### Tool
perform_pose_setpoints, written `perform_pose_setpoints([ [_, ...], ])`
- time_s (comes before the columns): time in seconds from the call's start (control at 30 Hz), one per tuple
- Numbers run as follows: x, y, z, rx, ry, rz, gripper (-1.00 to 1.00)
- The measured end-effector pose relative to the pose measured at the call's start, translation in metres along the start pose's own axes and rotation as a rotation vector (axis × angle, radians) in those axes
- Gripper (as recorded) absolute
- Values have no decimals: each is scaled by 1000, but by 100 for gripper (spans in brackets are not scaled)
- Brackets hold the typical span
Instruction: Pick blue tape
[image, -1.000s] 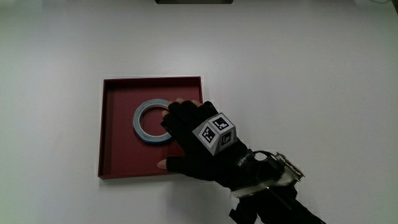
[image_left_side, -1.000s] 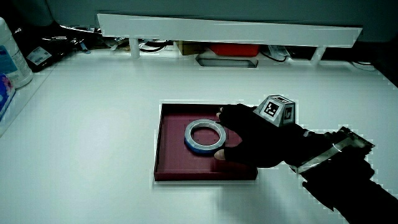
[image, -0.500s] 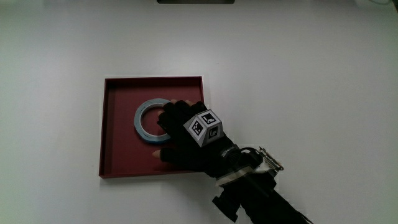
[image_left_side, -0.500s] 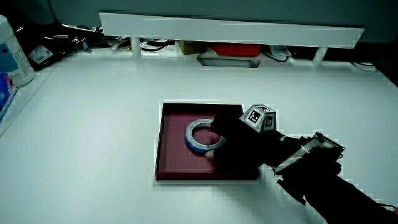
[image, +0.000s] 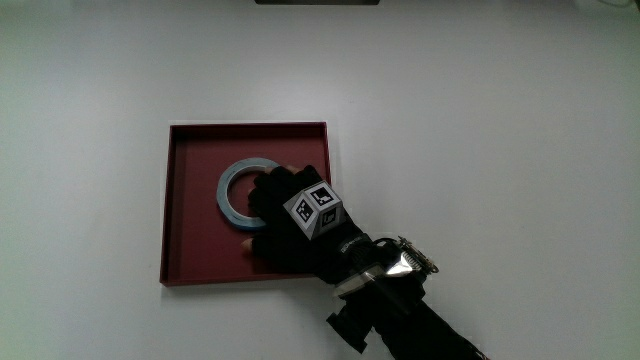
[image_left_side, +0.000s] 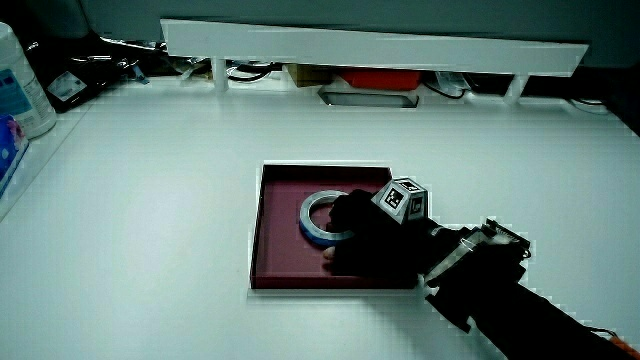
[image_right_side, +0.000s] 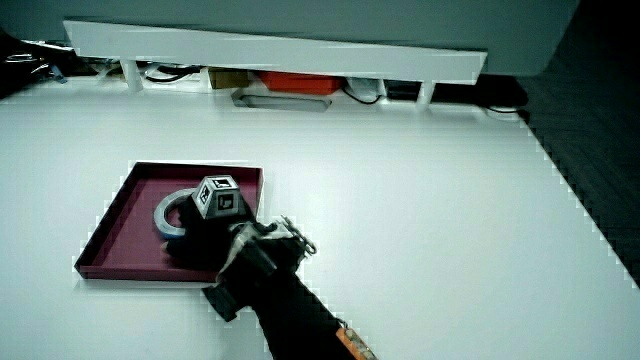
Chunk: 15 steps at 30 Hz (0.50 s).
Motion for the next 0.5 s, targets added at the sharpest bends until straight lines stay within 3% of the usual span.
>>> perform_pose_setpoints([
  [0.13,-1,0,-4,7,26,25,26],
  [0.5,-1,0,-9,126,17,73,61],
])
